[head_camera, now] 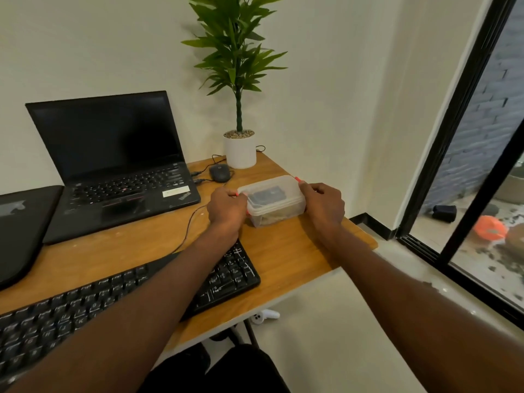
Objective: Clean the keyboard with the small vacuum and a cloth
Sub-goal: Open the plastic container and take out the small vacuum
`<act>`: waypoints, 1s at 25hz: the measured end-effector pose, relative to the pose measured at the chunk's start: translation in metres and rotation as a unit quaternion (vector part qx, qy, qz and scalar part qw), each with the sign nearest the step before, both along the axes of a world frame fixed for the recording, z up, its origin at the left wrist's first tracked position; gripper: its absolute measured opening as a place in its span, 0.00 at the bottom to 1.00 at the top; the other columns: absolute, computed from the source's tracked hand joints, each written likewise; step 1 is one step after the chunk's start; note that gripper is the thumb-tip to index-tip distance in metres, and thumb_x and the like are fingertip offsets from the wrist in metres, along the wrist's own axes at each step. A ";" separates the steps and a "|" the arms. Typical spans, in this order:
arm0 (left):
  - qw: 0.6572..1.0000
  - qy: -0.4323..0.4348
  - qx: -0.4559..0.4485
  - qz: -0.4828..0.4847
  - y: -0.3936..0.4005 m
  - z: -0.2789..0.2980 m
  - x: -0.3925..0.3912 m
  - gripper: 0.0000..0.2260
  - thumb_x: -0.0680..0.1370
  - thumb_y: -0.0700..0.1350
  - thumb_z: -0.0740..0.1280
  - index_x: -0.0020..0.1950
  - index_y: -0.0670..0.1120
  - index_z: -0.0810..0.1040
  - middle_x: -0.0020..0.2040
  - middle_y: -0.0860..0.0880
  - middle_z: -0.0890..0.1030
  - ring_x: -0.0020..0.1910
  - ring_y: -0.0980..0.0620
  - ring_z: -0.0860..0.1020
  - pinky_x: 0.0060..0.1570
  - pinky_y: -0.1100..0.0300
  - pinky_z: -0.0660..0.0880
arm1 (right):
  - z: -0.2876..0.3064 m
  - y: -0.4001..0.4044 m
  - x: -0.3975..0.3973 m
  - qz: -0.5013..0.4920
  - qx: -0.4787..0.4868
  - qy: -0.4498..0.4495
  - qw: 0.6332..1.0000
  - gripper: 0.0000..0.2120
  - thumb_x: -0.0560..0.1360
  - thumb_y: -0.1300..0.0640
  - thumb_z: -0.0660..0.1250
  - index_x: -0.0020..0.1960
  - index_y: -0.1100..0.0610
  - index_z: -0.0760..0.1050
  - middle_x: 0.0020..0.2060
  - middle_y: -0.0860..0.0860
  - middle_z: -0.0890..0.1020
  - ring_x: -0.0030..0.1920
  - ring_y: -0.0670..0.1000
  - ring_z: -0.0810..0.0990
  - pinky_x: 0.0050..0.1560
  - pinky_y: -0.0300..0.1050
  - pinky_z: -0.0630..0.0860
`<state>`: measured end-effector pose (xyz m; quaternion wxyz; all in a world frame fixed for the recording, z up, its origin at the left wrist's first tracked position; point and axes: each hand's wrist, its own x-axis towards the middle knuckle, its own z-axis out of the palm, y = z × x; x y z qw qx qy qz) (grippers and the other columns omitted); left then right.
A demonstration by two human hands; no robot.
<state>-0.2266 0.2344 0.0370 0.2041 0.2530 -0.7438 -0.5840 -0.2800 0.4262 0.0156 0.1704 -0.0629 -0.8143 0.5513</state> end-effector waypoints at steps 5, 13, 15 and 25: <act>1.000 -0.023 -0.006 0.007 -0.006 0.002 -0.005 0.05 0.81 0.37 0.67 0.48 0.46 0.79 0.53 0.42 0.85 0.50 0.43 0.84 0.48 0.45 0.85 | -0.006 0.000 -0.007 -0.008 -0.027 0.006 1.000 0.19 0.78 0.36 0.68 0.56 0.51 0.85 0.46 0.45 0.86 0.46 0.47 0.84 0.53 0.51 0.83; 0.918 -0.039 -0.312 -0.240 -0.011 0.027 0.007 0.30 0.76 0.67 0.73 0.67 0.45 0.77 0.61 0.46 0.82 0.58 0.47 0.81 0.57 0.48 0.81 | -0.007 0.000 -0.011 0.004 -0.060 -0.008 0.998 0.15 0.80 0.40 0.67 0.51 0.50 0.85 0.42 0.44 0.86 0.44 0.48 0.85 0.48 0.49 0.83; 0.914 -0.062 -0.314 -0.251 -0.013 0.029 0.007 0.31 0.73 0.68 0.74 0.64 0.45 0.79 0.56 0.48 0.83 0.53 0.49 0.82 0.56 0.45 0.82 | -0.005 0.002 -0.012 -0.002 -0.054 -0.021 0.998 0.13 0.81 0.44 0.67 0.47 0.51 0.84 0.41 0.47 0.86 0.42 0.50 0.85 0.47 0.49 0.83; 0.938 0.013 -0.254 -0.237 -0.019 0.031 0.012 0.44 0.68 0.60 0.83 0.78 0.47 0.70 0.66 0.52 0.74 0.59 0.54 0.78 0.42 0.69 0.77 | -0.003 0.000 -0.005 -0.026 -0.086 0.050 0.995 0.13 0.83 0.50 0.63 0.59 0.54 0.84 0.52 0.47 0.85 0.52 0.47 0.82 0.57 0.45 0.78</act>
